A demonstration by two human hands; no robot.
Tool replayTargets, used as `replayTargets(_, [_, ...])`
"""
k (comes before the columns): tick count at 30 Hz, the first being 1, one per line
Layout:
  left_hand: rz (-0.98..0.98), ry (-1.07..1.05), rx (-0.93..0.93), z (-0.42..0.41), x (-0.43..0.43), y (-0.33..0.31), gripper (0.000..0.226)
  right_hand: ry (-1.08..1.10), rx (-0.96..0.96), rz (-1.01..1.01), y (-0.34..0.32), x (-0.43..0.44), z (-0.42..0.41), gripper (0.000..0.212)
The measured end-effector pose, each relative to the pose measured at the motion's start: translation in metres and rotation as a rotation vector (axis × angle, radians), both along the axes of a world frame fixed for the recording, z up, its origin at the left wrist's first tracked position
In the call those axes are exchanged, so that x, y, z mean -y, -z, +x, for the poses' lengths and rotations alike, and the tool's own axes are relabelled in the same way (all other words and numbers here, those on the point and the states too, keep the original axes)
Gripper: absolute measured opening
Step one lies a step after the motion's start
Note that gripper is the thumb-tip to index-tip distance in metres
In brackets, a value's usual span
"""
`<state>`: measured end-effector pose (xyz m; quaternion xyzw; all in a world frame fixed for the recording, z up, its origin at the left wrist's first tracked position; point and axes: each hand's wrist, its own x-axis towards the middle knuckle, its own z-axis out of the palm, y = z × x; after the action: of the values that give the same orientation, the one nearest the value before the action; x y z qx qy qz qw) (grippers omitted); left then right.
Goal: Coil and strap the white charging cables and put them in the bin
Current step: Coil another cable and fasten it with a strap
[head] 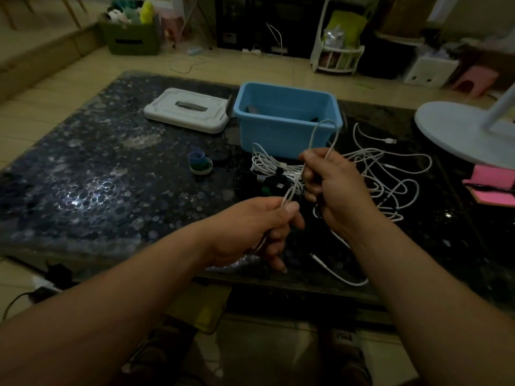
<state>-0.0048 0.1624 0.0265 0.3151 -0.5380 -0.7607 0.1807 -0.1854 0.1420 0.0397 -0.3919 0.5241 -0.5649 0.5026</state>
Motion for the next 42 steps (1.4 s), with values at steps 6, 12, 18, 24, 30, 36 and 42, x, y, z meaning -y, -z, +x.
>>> replayTargets(6, [0.051,-0.325,0.033,-0.004,0.006,0.009,0.022,0.065,-0.592,0.047,0.006,-0.002,0.001,0.036])
replayTargets(12, [0.136,-0.671,-0.040,0.003,0.030,0.009,0.036,-0.356,-1.208,-0.012,0.004,-0.026,0.032,0.034])
replayTargets(18, [0.075,-0.649,-0.044,0.005,0.032,0.010,0.047,-0.606,-1.458,0.019,-0.005,-0.040,0.043,0.038])
replayTargets(24, [0.137,-0.785,-0.005,0.010,0.039,0.013,0.028,-0.798,-1.551,0.053,0.000,-0.042,0.041,0.036])
replayTargets(30, [0.328,-0.748,-0.240,0.019,0.049,0.011,0.021,-0.858,-1.495,0.112,0.006,-0.033,0.029,0.034])
replayTargets(36, [-0.015,-0.668,0.040,0.034,0.055,-0.002,0.028,-0.763,-1.357,0.123,0.002,-0.028,-0.011,0.033])
replayTargets(42, [-0.284,-0.221,0.376,0.012,0.024,0.005,0.026,-0.434,-1.113,-0.086,-0.013,-0.016,-0.030,0.017])
